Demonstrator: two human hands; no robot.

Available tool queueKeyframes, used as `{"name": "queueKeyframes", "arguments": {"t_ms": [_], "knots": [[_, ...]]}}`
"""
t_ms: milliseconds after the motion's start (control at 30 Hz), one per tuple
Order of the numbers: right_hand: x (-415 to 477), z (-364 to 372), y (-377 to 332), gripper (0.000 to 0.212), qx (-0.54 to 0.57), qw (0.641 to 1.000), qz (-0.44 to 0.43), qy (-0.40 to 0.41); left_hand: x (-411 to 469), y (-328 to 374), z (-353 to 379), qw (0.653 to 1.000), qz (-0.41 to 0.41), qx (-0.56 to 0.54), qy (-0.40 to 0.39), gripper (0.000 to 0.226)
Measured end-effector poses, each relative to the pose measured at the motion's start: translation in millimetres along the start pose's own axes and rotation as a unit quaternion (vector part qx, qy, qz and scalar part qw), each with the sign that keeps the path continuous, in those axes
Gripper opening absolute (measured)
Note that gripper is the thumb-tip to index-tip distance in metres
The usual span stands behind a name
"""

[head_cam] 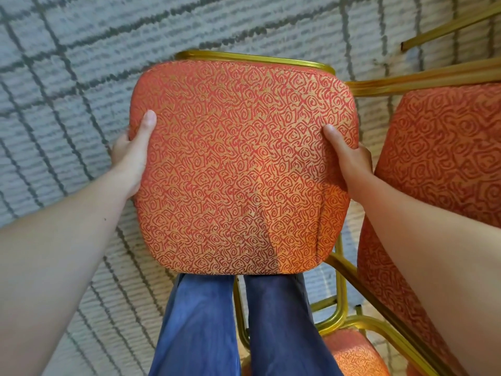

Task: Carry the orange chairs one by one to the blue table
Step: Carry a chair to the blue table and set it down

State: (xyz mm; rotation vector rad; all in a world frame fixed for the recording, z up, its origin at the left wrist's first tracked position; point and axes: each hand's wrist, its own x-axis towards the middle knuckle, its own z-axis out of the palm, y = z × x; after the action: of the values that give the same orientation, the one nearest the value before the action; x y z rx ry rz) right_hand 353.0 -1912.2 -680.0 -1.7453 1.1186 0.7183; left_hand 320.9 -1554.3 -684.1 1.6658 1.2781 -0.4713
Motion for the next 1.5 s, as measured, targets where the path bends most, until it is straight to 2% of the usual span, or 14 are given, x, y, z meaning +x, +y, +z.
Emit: {"name": "queueKeyframes", "arguments": {"t_ms": [333,433,567,667,800,900,1000,1167,1300,1400,1500], "knots": [[-4,-7,-9,0.086,-0.002,0.999,0.03,-0.032,-8,11,-3,0.998,0.0,0.054,0.014,0.109],[-14,-13,-18,0.09,-0.011,0.999,0.016,-0.042,-23,21,-8,0.998,0.019,0.057,0.026,0.103],[-47,-25,-42,0.086,-0.02,0.998,-0.023,-0.051,-51,36,-24,0.995,0.046,0.066,0.05,0.075],[-85,-39,-71,0.095,-0.032,0.997,-0.051,-0.05,-85,61,-52,0.992,0.07,0.074,0.072,0.07],[-140,-59,-112,0.11,-0.049,0.994,-0.088,-0.043,-131,102,-92,0.99,0.079,0.073,0.09,0.081],[-188,-76,-148,0.11,-0.068,0.989,-0.121,-0.047,-174,138,-125,0.989,0.084,0.062,0.102,0.089],[-233,-96,-181,0.124,-0.089,0.981,-0.162,-0.051,-217,169,-155,0.987,0.112,0.036,0.107,0.091],[-300,-132,-235,0.119,-0.116,0.966,-0.223,-0.062,-280,206,-205,0.987,0.116,0.009,0.114,0.103],[-333,-153,-256,0.109,-0.125,0.962,-0.229,-0.08,-310,212,-230,0.99,0.108,-0.02,0.091,0.113],[-322,-159,-252,0.128,-0.141,0.963,-0.2,-0.112,-323,201,-235,0.99,0.107,-0.021,0.087,0.111],[-321,-158,-237,0.134,-0.142,0.962,-0.203,-0.117,-328,183,-231,0.991,0.099,-0.014,0.086,0.116]]}}
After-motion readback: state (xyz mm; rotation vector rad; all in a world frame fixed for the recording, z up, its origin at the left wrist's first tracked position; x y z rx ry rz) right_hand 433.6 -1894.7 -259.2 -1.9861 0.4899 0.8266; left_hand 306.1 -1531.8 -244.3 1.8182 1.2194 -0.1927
